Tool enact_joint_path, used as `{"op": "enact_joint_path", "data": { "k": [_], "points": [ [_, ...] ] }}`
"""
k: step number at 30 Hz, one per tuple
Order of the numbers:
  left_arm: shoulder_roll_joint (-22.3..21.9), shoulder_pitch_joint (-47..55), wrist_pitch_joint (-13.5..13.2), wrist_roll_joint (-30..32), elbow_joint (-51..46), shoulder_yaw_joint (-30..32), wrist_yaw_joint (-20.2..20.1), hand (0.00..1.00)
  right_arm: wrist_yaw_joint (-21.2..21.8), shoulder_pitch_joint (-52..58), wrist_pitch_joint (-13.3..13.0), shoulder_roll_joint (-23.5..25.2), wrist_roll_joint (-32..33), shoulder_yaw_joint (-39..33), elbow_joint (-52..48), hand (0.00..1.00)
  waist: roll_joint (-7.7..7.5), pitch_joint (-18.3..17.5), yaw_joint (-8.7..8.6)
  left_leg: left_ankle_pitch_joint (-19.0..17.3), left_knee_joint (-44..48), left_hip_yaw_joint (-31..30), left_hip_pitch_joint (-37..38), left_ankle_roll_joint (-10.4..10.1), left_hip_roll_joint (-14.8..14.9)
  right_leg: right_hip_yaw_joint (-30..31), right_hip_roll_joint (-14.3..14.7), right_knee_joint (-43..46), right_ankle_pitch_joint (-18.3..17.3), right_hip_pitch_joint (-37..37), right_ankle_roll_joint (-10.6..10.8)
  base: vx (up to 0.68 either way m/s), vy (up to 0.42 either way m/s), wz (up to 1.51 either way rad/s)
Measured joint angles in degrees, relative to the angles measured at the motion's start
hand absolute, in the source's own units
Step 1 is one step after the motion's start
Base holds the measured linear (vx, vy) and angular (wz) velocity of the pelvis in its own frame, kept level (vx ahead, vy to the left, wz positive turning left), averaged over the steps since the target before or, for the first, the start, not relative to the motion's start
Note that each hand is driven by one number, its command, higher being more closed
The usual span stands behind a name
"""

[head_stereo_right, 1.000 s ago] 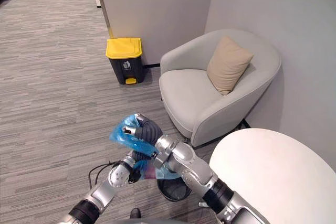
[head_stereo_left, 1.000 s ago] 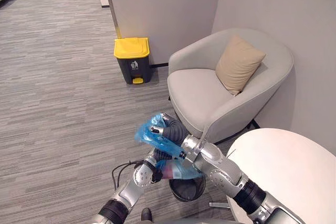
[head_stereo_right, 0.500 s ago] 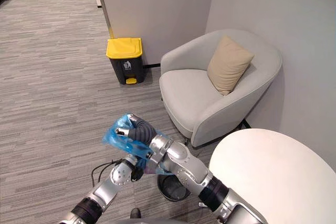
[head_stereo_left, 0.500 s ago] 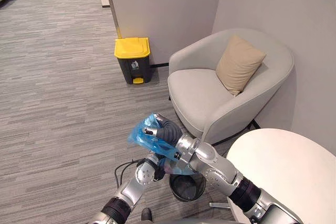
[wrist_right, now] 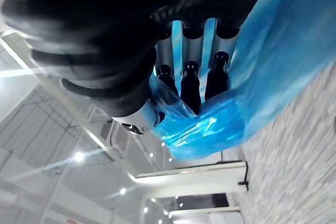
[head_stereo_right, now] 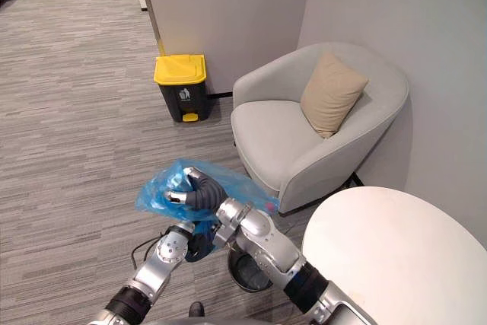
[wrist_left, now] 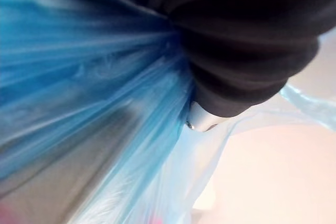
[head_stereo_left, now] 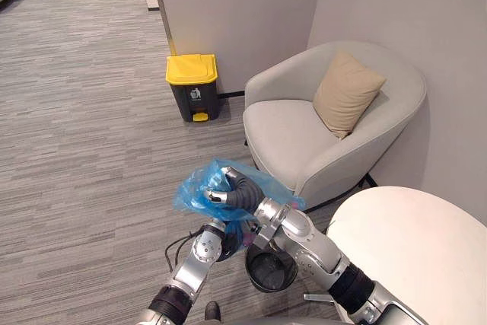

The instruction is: Gather rubbish on tea table into small bin, then transfer packed bag to large trash can.

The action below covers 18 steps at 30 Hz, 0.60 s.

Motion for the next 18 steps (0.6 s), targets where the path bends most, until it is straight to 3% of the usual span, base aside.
{"op": "enact_joint_path", "data": {
  "k": [2, 9, 18],
  "points": [
    [-0.06, 0.6, 0.0, 0.0, -0.82, 2.19, 0.11, 1.0, -1.42, 1.97, -1.53, -1.25, -8.43, -2.86, 0.0, 0.0, -0.08, 0.05, 0.06, 0.0, 0.0, 0.0, -0.01, 0.0, -0.01, 0.0, -0.01, 0.02, -0.01, -0.01, 0.01, 0.0, 0.0, 0.0],
    [-0.41, 2.29, -0.01, 0.0, -1.42, 6.7, 1.63, 1.0, -5.89, 6.3, -4.38, -5.18, -27.5, -7.01, -0.03, 0.0, -0.44, 0.27, 0.02, -0.01, 0.0, 0.04, -0.01, 0.0, -0.01, 0.04, -0.03, 0.05, -0.03, -0.05, 0.04, 0.0, 0.0, 0.0],
    [0.15, 4.37, -0.02, -0.02, -2.65, 9.16, 2.38, 1.0, -7.98, 8.14, -5.3, -7.99, -36.19, -11.85, -0.26, 0.0, -1.36, 0.9, 0.01, -0.03, 0.0, 0.12, -0.01, 0.0, -0.04, 0.11, -0.07, 0.07, -0.04, -0.1, 0.05, 0.0, 0.0, 0.0]
  ]
}}
